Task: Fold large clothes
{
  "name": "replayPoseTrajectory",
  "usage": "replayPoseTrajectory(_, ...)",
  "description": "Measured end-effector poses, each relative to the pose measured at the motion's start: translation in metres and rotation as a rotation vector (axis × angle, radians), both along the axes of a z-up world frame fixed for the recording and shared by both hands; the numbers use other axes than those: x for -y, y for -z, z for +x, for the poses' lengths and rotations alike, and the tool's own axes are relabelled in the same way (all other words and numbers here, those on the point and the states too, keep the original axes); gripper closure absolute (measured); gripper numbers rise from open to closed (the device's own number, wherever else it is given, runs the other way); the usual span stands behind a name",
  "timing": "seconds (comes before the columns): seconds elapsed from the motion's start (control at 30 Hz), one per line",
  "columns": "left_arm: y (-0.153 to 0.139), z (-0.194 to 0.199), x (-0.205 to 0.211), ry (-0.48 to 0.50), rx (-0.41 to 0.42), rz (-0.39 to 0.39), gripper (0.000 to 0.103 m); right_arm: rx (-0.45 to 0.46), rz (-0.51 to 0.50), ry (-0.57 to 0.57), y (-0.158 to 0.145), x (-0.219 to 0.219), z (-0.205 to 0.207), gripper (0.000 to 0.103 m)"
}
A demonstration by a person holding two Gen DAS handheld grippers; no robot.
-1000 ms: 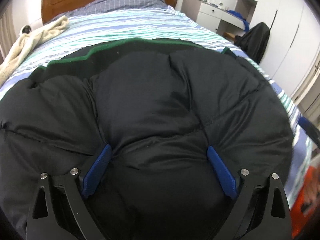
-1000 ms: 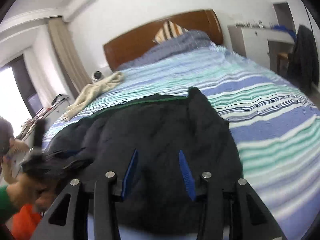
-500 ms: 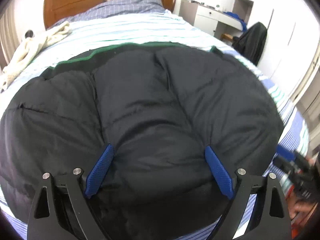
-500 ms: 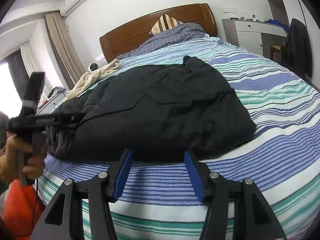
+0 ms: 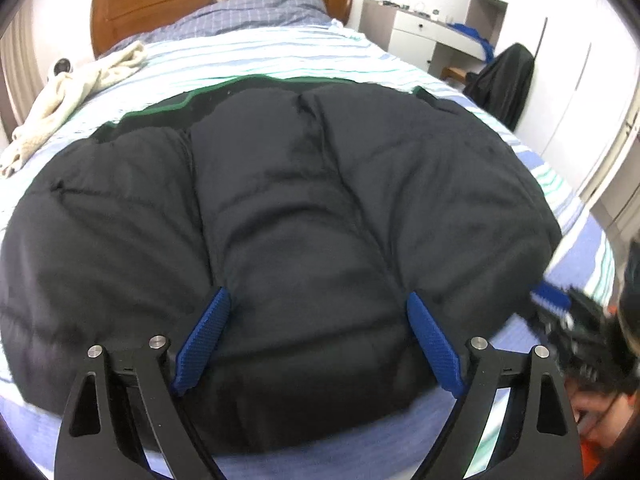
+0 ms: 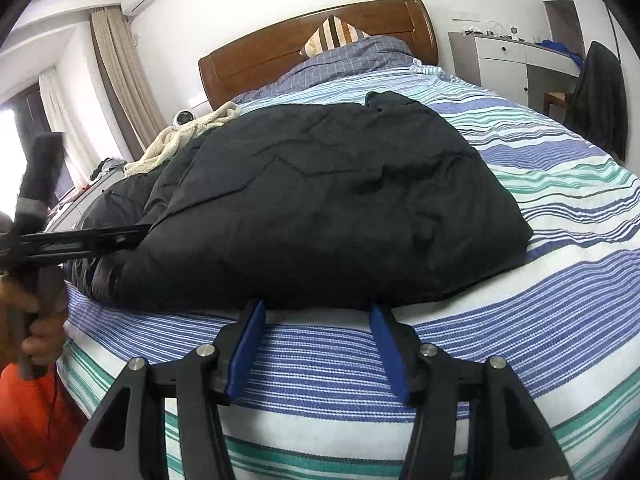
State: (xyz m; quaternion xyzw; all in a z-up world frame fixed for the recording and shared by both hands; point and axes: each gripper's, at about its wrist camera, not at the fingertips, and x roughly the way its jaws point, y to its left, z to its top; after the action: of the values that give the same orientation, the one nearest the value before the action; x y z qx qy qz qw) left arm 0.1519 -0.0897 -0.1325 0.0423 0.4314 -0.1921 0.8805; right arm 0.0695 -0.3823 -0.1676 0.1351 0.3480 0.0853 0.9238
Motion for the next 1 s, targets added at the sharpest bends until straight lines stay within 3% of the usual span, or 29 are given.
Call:
replayPoseTrajectory(0.27, 0.027, -0.003, 0.006, -0.015, 0.035, 0.057, 0.01, 0.0, -0.018, 0.0, 0.003, -0.003, 0.003, 0.048)
replayPoseTrajectory(0.5, 0.005, -0.032, 0.002, 0.004, 0.017, 0.054, 0.013, -0.001, -0.003, 0.003, 0.001, -0.001, 0.0, 0.048)
replayPoseTrajectory(0.63, 0.032, -0.041, 0.014, 0.003, 0.037, 0.181, 0.01, -0.001, -0.004, 0.005, 0.002, -0.002, 0.001, 0.048)
replayPoseTrajectory(0.7, 0.03, -0.045, 0.021, 0.005, 0.045, 0.227, 0.012, -0.007, -0.015, 0.0, 0.002, -0.003, 0.002, 0.048)
replayPoseTrajectory(0.8, 0.012, -0.051, 0.015, 0.05, -0.022, 0.167, 0.012, -0.027, 0.021, -0.013, -0.009, 0.008, -0.002, 0.048)
replayPoseTrajectory(0.87, -0.009, -0.052, 0.001, 0.056, -0.046, 0.066, 0.012, 0.002, 0.098, 0.029, -0.023, 0.029, -0.011, 0.048)
replayPoseTrajectory(1.0, -0.051, -0.017, -0.025, -0.033, -0.014, -0.106, 0.012, 0.065, 0.255, 0.195, -0.039, 0.095, -0.011, 0.026)
